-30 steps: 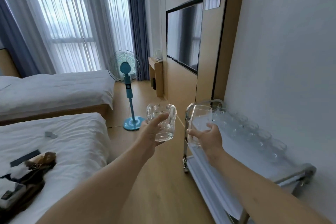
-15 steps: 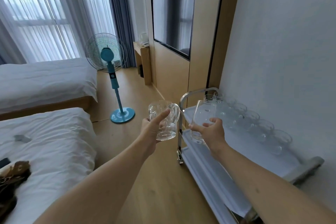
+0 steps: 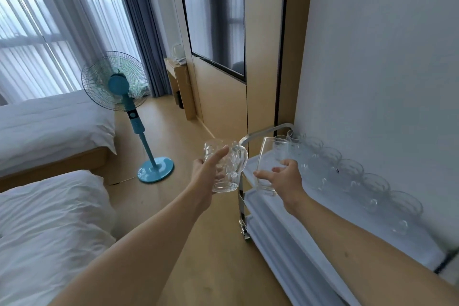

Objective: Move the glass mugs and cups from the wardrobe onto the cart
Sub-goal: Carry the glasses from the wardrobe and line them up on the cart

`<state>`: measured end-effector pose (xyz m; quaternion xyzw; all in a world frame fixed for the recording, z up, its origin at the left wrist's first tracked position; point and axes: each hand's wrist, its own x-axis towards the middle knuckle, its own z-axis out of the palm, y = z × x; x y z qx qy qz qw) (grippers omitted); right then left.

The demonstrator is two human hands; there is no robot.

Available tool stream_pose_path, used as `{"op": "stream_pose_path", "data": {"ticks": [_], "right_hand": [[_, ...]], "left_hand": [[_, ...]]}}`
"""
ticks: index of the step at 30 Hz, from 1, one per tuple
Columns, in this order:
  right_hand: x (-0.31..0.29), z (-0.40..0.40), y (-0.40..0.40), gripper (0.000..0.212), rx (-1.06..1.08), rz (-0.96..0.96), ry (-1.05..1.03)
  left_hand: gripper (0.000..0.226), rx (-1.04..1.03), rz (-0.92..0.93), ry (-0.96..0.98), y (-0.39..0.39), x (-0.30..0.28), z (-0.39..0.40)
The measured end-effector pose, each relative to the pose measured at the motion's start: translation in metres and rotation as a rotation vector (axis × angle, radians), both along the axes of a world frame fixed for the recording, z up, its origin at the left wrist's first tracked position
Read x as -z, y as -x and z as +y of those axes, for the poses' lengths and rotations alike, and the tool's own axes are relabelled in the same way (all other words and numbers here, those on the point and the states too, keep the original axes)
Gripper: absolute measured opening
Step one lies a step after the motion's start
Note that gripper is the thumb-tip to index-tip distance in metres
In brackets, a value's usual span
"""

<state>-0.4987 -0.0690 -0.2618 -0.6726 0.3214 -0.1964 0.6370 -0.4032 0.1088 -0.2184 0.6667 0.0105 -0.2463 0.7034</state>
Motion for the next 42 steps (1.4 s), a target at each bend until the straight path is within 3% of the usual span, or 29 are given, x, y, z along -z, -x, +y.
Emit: {"op": "stream_pose_path", "data": {"ticks": [9, 15, 22, 26, 31, 37, 42], "right_hand": [[0.041, -0.040, -0.039, 0.100, 0.138, 0.078, -0.041], [0.058, -0.057, -0.048, 0.098, 0.313, 0.150, -0.067], [0.071, -0.063, -0.035, 0.100, 0.513, 0.252, -0.041], [0.076, -0.058, -0.027, 0.098, 0.641, 0.267, -0.064], [0.085, -0.045, 0.002, 0.099, 0.775, 0.278, -0.087], [0.097, -0.052, 0.048, 0.096, 0.919, 0.291, -0.128], [0.112, -0.088, 0.076, 0.101, 0.973, 0.279, -0.122]], "left_hand": [[0.129, 0.204, 0.086, -0.023, -0.075, 0.027, -0.061], [0.116, 0.438, 0.055, -0.056, -0.123, 0.056, -0.101], [0.121, 0.646, 0.166, -0.087, -0.150, 0.074, -0.147], [0.094, 0.774, 0.030, -0.185, -0.148, 0.077, -0.170], [0.078, 0.955, -0.136, -0.185, -0.124, 0.092, -0.200], [0.104, 1.205, -0.429, -0.334, -0.080, 0.107, -0.238], [0.108, 1.331, -0.721, -0.356, -0.050, 0.121, -0.274]]}}
